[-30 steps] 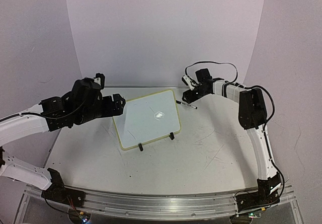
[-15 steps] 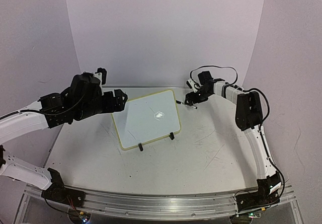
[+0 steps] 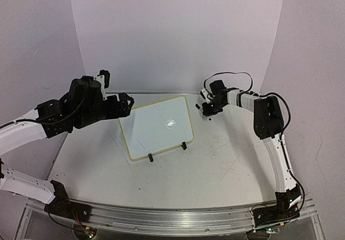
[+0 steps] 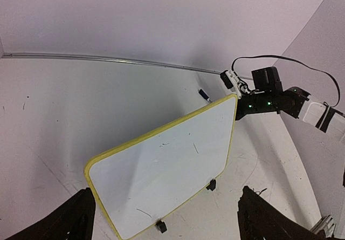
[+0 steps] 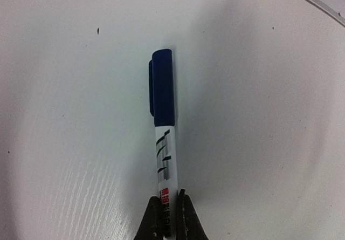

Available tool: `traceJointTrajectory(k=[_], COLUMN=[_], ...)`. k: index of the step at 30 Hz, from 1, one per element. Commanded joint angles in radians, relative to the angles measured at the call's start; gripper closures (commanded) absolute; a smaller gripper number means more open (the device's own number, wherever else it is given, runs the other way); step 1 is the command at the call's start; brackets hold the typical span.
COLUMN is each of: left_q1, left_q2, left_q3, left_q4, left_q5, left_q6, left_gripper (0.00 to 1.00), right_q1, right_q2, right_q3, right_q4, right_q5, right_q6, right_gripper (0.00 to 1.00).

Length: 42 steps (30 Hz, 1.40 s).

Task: Write a sentence on the whiteboard
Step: Pick up the whiteboard marker from the corner of the board, then pass from the right arm to the left

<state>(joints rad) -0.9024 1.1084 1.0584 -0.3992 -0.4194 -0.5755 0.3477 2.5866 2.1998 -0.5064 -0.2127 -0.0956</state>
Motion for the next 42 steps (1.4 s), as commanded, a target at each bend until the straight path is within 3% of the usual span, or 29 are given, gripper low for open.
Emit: traceJointTrajectory(k=[1,5,8,11,13,14,16,18,21,22,24,25,26,28,34,42], left_q1=[0.002,0.000,0.000,0.000,0.000,-0.004,-0.017,-0.042,-0.050,-0.050,-0.048,-0.041,-0.034,0.019,0.030,0.031], left_q2=[-0.021,-0.004,0.016,0.050,0.080,0.108,0.152,0.181,0.151,0.124,0.063,0.049,0.063,0.136,0.285,0.305], left_q3=[0.033,0.059,0.068,0.045,0.033,0.018,-0.008,-0.058,-0.183,-0.252,-0.344,-0.355,-0.331,-0.246,-0.170,-0.205], left_q4=[0.041,0.058,0.082,0.152,0.201,0.261,0.310,0.379,0.535,0.605,0.700,0.722,0.722,0.713,0.714,0.714], left_q5=[0.007,0.057,0.119,0.258,0.341,0.481,0.594,0.597,0.655,0.743,0.775,0.769,0.768,0.868,1.054,1.288], left_q6=[0.011,0.029,0.057,0.097,0.128,0.162,0.219,0.297,0.462,0.603,0.714,0.694,0.659,0.446,0.132,0.146], left_gripper=[0.07,0.06,0.06,0.07,0.09,0.10,0.13,0.16,0.17,0.18,0.13,0.04,0.02,0.07,0.11,0.18], right_q1=[0.022,0.022,0.022,0.022,0.023,0.030,0.058,0.127,0.198,0.231,0.276,0.309,0.329,0.384,0.451,0.471], right_q2=[-0.142,-0.384,-0.654,-0.959,-1.075,-1.146,-1.229,-1.295,-1.333,-1.333,-1.310,-1.296,-1.291,-1.270,-1.167,-1.103], right_q3=[-0.177,-0.424,-0.714,-1.030,-1.137,-1.195,-1.243,-1.270,-1.297,-1.292,-1.251,-1.225,-1.210,-1.173,-1.057,-0.980], right_q4=[0.017,0.141,0.240,0.340,0.346,0.317,0.233,0.171,0.156,0.147,0.101,0.089,0.091,0.134,0.123,0.049], right_q5=[0.090,0.050,0.025,-0.149,-0.276,-0.356,-0.442,-0.486,-0.566,-0.586,-0.613,-0.610,-0.592,-0.592,-0.590,-0.597], right_q6=[0.041,0.105,0.184,0.212,0.196,0.176,0.133,0.105,0.053,0.031,-0.020,-0.047,-0.059,-0.079,-0.140,-0.226], right_gripper=[1.00,1.00,1.00,1.00,1.00,1.00,1.00,1.00,1.00,1.00,1.00,1.00,1.00,1.00,1.00,1.00])
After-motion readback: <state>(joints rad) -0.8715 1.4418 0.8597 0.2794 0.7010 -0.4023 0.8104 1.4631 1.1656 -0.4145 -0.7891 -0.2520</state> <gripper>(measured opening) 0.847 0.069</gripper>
